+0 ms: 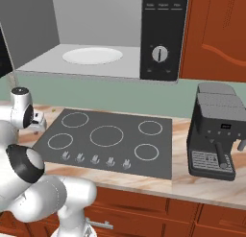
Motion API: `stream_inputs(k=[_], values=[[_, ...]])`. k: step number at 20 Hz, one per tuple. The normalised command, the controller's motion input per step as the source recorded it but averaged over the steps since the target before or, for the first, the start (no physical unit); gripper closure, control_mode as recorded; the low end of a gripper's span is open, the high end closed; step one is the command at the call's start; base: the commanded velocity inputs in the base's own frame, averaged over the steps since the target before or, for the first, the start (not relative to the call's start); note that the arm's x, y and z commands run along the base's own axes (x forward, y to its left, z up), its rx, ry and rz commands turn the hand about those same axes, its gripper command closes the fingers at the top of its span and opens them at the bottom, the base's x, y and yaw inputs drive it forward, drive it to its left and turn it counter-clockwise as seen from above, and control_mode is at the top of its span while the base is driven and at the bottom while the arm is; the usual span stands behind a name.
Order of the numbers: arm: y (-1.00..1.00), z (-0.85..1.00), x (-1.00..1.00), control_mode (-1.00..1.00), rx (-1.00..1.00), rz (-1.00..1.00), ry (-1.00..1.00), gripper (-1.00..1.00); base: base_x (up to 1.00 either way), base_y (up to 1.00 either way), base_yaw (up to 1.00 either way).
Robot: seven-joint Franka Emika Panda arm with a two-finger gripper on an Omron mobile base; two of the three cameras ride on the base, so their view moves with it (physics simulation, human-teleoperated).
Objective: Place the sponge inside the microwave to prepare for sanitizing.
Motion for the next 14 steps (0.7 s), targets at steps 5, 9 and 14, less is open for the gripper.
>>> stream_inputs(k=[5, 9, 14], values=[[0.42, -0.09, 0.11, -1.00, 0.00, 0.00, 0.01, -1.00, 0.00, 0.00, 0.00], [0.41, -0.16, 0.02, -1.00, 0.00, 0.00, 0.00, -1.00, 0.00, 0.00, 0.00], [0.39, -0.18, 0.00, -1.00, 0.00, 0.01, 0.00, -1.00, 0.00, 0.00, 0.00]])
